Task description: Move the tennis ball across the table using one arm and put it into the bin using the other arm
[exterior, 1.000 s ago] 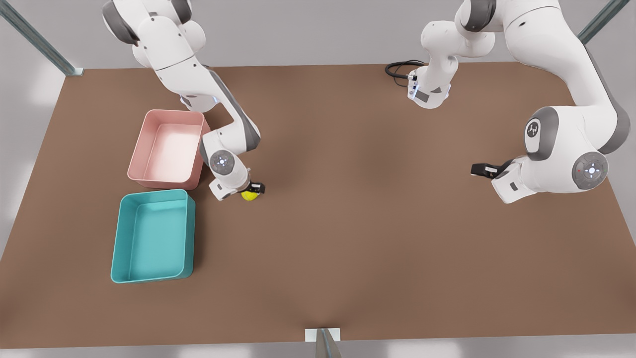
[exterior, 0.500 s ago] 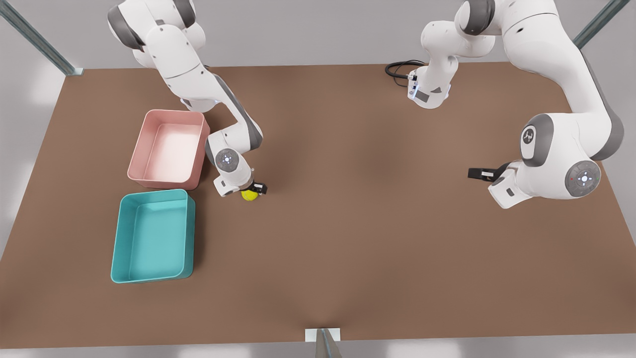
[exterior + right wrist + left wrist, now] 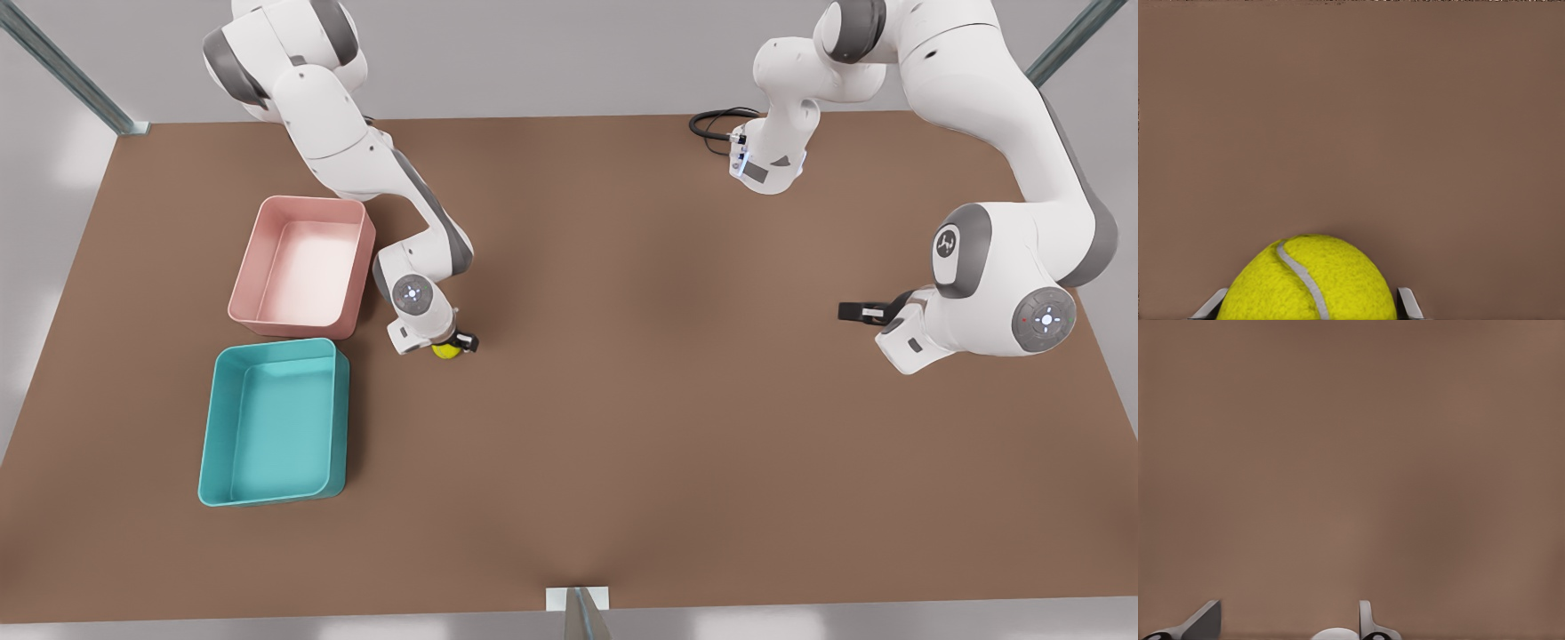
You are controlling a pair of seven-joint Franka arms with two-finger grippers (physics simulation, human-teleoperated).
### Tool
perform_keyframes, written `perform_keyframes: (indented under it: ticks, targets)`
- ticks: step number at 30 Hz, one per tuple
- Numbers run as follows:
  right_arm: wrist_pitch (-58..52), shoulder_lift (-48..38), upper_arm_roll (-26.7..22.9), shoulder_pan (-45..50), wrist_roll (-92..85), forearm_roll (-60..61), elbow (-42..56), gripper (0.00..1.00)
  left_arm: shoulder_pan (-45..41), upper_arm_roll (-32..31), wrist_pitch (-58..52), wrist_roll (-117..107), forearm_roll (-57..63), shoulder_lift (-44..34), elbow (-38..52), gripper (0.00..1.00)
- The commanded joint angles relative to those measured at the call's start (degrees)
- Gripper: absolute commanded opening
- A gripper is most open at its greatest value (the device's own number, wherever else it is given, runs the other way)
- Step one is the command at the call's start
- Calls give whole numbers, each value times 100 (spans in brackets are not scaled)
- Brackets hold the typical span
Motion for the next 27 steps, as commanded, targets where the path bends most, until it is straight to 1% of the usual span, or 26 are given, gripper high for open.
perform_keyframes:
  ticks: [1, 2, 4, 7, 9, 11, 13, 15, 16, 17, 18, 19, 20, 22, 24, 25, 27]
  targets:
    - [49, -3, 0, -3, 149, 3, 16, 73, 0, 2, -77, -148, 12, -12, 4, 100]
    - [49, -12, 0, -3, 149, 3, 16, 63, 0, 2, -77, -148, 12, -4, 4, 100]
    - [41, -29, 0, -3, 149, 4, 24, 56, 9, 2, -77, -148, 12, -4, 4, 100]
    - [41, -91, 0, -29, 140, 3, 24, 55, 18, 2, -68, -139, 12, -4, 4, 100]
    - [-21, -389, -18, -55, -9, 12, 112, 55, 18, 2, -59, -148, 12, -4, 4, 100]
    - [-56, -478, -70, -152, -676, 4, 455, 55, 18, 2, -59, -148, 21, -4, 4, 100]
    - [-266, -451, -105, -574, -2047, -14, 1043, 55, 18, 2, -50, -148, 12, 5, 4, 100]
    - [-732, -381, -141, -1153, -3005, -383, 1658, 55, 18, 2, -50, -148, 12, 5, 4, 100]
    - [-1197, -223, -141, -1513, -3690, -506, 2220, 55, 9, 2, -50, -148, 3, 5, 4, 100]
    - [-1427, -47, -167, -1804, -4411, -524, 2669, 55, 0, 2, -59, -148, 3, 5, 4, 100]
    - [-1488, 23, -377, -1901, -5247, -734, 2881, 55, 0, 2, -59, -148, 3, 5, 4, 100]
    - [-1726, 32, -606, -1919, -5546, -1130, 2951, 55, 0, 2, -59, -148, 3, 5, 4, 100]
    - [-1796, 32, -703, -2059, -5994, -1139, 2951, 55, 0, 2, -59, -148, -6, 5, 4, 100]
    - [-2086, 85, -721, -2270, -6021, -1174, 2890, 55, 0, 2, -59, -148, -6, 67, -5, 100]
    - [-2130, 366, -712, -2464, -5960, -1104, 2872, 56, 0, 2, -59, -148, -15, 84, -5, 100]
    - [-2139, 410, -712, -2499, -5942, -1060, 2863, 100, 0, 2, -59, -148, -15, 84, -5, 100]
    - [-2139, 480, -712, -2534, -5951, -875, 2828, 100, 0, 2, -59, -148, -15, 84, -5, 100]
